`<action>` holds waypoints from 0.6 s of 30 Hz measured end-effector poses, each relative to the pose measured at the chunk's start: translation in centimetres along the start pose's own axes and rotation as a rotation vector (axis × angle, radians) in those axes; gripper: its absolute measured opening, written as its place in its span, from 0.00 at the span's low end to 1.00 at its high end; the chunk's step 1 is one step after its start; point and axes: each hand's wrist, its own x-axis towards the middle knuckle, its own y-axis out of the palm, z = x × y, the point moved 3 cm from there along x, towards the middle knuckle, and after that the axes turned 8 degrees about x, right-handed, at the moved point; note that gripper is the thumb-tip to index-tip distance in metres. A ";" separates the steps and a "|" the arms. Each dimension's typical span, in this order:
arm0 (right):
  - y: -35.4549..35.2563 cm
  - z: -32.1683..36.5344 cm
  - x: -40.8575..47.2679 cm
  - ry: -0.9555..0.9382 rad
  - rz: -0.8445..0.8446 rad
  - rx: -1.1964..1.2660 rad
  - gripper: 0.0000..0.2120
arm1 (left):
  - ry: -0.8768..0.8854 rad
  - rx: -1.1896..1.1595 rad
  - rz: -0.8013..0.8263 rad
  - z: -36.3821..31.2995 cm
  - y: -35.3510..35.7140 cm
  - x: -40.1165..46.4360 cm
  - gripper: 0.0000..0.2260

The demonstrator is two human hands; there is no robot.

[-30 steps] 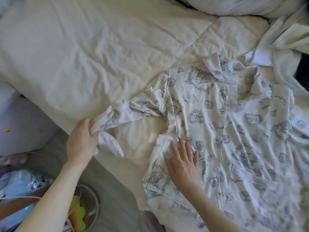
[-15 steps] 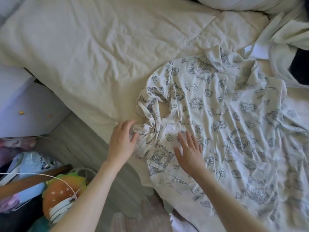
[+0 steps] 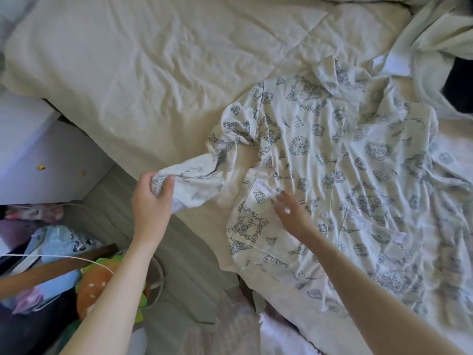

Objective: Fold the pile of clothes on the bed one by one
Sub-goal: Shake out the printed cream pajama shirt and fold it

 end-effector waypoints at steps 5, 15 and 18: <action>-4.3 1.9 -3.3 0.087 -0.084 0.667 0.15 | 0.301 -0.048 -0.166 -8.4 -1.8 -2.5 0.07; -12.6 -7.3 -12.3 0.192 -0.298 1.264 0.17 | 0.368 -0.279 0.607 -18.6 14.0 -18.8 0.03; -12.2 -10.6 -13.7 0.303 -0.189 1.155 0.05 | -0.192 -0.484 0.643 -16.2 16.3 -20.5 0.02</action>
